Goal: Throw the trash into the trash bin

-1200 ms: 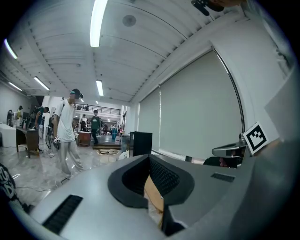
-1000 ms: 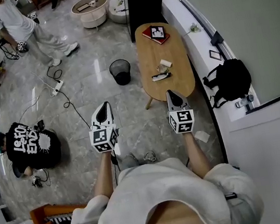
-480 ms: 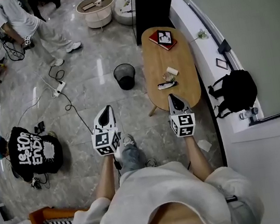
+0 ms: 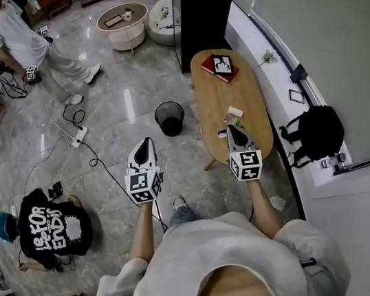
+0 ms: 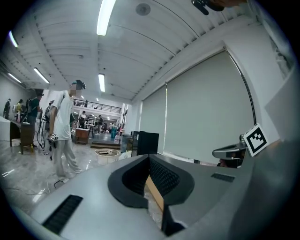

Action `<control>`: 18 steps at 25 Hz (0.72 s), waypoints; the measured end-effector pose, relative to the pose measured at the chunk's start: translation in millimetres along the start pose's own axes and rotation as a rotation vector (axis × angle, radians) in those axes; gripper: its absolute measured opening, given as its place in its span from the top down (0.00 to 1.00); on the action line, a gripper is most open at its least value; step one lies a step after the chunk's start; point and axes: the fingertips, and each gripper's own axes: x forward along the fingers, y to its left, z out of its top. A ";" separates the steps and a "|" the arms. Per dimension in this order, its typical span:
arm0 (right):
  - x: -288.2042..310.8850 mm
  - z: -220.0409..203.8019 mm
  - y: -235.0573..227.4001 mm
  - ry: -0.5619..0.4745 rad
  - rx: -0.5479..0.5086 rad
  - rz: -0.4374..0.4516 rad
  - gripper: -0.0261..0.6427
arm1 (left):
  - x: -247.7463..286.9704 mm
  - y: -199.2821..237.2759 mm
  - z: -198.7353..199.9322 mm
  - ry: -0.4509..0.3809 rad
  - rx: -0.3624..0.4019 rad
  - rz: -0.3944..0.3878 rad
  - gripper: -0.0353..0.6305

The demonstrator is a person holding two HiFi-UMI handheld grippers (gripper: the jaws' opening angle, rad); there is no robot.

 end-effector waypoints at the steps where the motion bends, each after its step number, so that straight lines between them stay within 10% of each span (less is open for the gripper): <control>1: 9.1 5.0 3.7 -0.002 0.002 -0.007 0.92 | 6.8 11.0 3.4 -0.002 -0.001 -0.005 0.92; 18: 98.1 20.4 19.7 0.041 0.010 -0.089 0.92 | 107.2 89.8 19.2 0.003 0.008 -0.112 0.92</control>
